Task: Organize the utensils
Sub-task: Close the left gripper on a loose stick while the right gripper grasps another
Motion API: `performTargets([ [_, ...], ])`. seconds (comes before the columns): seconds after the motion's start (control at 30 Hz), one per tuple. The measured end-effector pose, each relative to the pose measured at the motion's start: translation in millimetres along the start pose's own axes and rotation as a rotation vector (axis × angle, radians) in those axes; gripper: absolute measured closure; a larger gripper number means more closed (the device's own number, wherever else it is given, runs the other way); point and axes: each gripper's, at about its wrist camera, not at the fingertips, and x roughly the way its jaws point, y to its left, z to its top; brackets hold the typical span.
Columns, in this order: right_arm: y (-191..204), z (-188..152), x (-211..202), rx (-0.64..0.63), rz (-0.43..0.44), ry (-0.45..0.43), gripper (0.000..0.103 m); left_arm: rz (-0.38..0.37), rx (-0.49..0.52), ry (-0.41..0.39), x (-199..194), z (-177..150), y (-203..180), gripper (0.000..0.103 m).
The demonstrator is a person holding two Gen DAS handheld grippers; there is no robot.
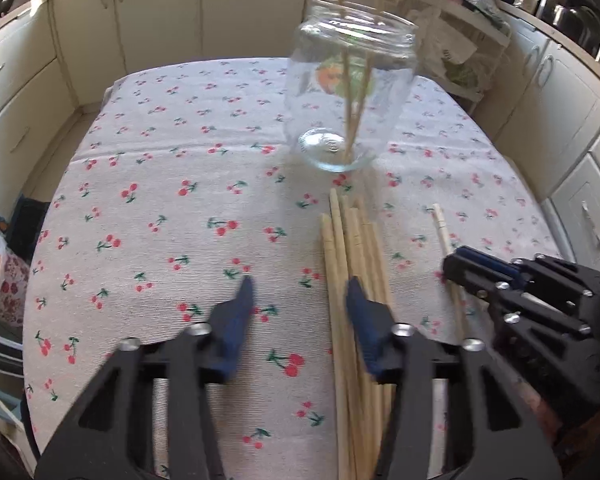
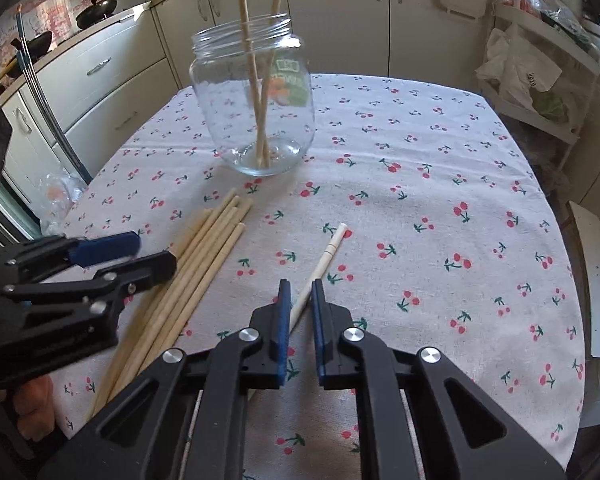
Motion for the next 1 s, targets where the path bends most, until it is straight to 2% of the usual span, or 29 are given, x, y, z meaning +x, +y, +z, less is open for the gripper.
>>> performTargets([
  [0.03,0.0,0.4,1.1,0.004,0.021,0.001,0.092,0.008,-0.007,0.002,0.3,0.4,2.6,0.072],
  [0.17,-0.6,3.2,2.9,0.033,0.042,0.01,0.092,-0.038,-0.045,0.02,-0.8,3.0,13.6,0.08],
  [0.33,-4.7,4.7,3.0,0.091,0.04,0.019,0.092,-0.073,-0.042,0.049,2.7,8.3,14.4,0.08],
  [0.47,1.3,5.9,4.5,0.06,0.02,0.02,0.094,-0.083,-0.042,0.06,8.9,15.2,13.5,0.081],
  [0.5,2.3,6.0,4.2,0.048,0.026,0.027,0.095,-0.09,-0.053,0.064,9.3,16.5,15.5,0.089],
  [0.57,3.5,5.4,3.5,0.032,0.026,0.034,0.096,-0.128,-0.077,0.082,10.1,17.6,20.9,0.093],
  [0.73,-1.6,6.7,2.6,0.048,0.024,0.048,0.096,-0.118,-0.089,0.099,7.6,18.9,27.7,0.093],
  [0.83,-3.7,9.4,1.7,0.065,0.012,0.041,0.084,-0.126,-0.1,0.105,7.2,21.1,29.4,0.093],
  [1.0,-2.6,9.9,4.7,0.06,0.006,0.041,0.084,-0.112,-0.103,0.091,3.2,23.9,31.7,0.091],
])
